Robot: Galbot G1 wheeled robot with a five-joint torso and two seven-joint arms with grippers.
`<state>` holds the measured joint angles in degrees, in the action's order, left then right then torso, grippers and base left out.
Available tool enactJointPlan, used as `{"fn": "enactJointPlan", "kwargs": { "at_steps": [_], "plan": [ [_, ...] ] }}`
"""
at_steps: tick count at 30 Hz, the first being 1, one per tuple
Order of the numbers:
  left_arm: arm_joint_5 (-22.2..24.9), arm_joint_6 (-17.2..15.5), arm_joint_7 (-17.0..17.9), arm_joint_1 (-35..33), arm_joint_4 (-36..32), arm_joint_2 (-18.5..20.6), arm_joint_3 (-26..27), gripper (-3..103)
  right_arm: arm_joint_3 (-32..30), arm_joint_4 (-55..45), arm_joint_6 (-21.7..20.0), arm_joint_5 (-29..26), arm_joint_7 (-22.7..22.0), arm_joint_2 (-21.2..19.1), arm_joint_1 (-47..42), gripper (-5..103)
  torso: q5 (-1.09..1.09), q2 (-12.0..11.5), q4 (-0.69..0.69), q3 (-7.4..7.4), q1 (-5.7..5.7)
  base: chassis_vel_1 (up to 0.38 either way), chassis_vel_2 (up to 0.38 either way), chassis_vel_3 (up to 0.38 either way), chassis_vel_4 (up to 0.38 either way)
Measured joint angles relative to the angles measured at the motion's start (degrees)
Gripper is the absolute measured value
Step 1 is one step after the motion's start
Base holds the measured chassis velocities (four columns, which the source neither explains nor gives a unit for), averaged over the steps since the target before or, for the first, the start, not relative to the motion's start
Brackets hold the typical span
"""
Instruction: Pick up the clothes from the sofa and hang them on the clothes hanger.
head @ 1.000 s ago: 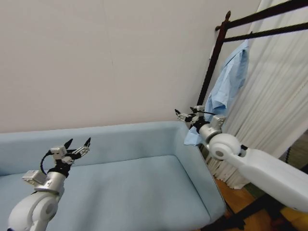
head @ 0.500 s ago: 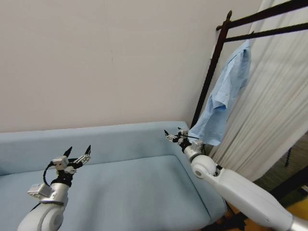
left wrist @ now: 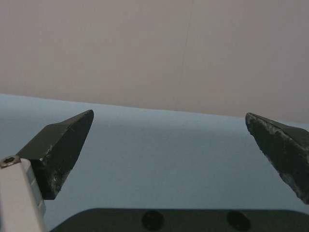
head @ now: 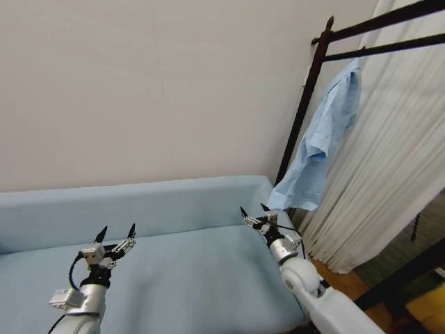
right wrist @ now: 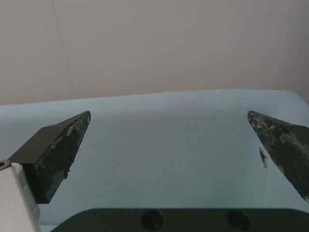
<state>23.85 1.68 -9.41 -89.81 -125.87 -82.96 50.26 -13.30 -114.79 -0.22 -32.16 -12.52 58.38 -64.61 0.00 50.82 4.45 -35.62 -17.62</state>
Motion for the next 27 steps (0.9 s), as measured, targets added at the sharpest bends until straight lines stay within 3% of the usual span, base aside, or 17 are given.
{"fn": "enactJointPlan", "kwargs": {
  "at_steps": [7,11,14,17,20,24,27],
  "plan": [
    [-0.5,0.5,-1.2,-1.7,-0.6,-2.4,-0.3,100,-7.2,-4.4,-2.2,3.5,5.5,4.9,-7.9,100,0.00,0.0,0.03,0.00,0.00,0.000,0.000,0.000,0.000],
    [0.5,-2.2,-2.9,-3.9,-2.8,-3.4,-0.2,100,-12.0,-8.1,-4.7,4.8,10.9,7.0,-12.1,100,-0.01,0.0,0.02,0.00,0.00,0.000,0.000,0.000,0.000],
    [0.9,-3.9,-2.2,-4.4,-4.3,-3.4,-1.0,100,-13.1,-9.4,-5.7,6.6,11.7,7.6,-12.8,100,-0.01,0.0,0.02,0.00,0.00,0.000,0.000,0.000,0.000],
    [0.5,-6.3,0.0,-4.8,-6.0,-3.4,-1.8,100,-13.4,-10.9,-7.6,8.0,11.2,8.0,-13.4,100,0.00,0.0,0.02,0.00,0.00,0.000,0.000,0.000,0.000],
    [-0.7,-8.6,2.8,-4.9,-7.5,-3.2,-2.5,100,-13.4,-13.2,-10.9,8.9,7.3,8.1,-13.8,100,0.00,0.0,0.02,0.00,0.00,0.000,0.000,0.000,0.000],
    [-2.5,-8.9,5.4,-4.6,-8.1,-2.9,-3.3,100,-13.4,-14.3,-12.9,8.9,4.2,7.5,-13.6,100,0.00,0.0,0.01,-0.01,0.00,0.000,0.000,0.000,0.000],
    [-7.6,-7.8,7.1,-4.3,-8.2,-2.2,-4.2,100,-13.8,-14.4,-13.1,9.1,3.4,6.7,-13.5,100,-0.01,0.0,0.02,-0.01,0.00,0.000,0.000,0.000,0.000]
  ]
}}
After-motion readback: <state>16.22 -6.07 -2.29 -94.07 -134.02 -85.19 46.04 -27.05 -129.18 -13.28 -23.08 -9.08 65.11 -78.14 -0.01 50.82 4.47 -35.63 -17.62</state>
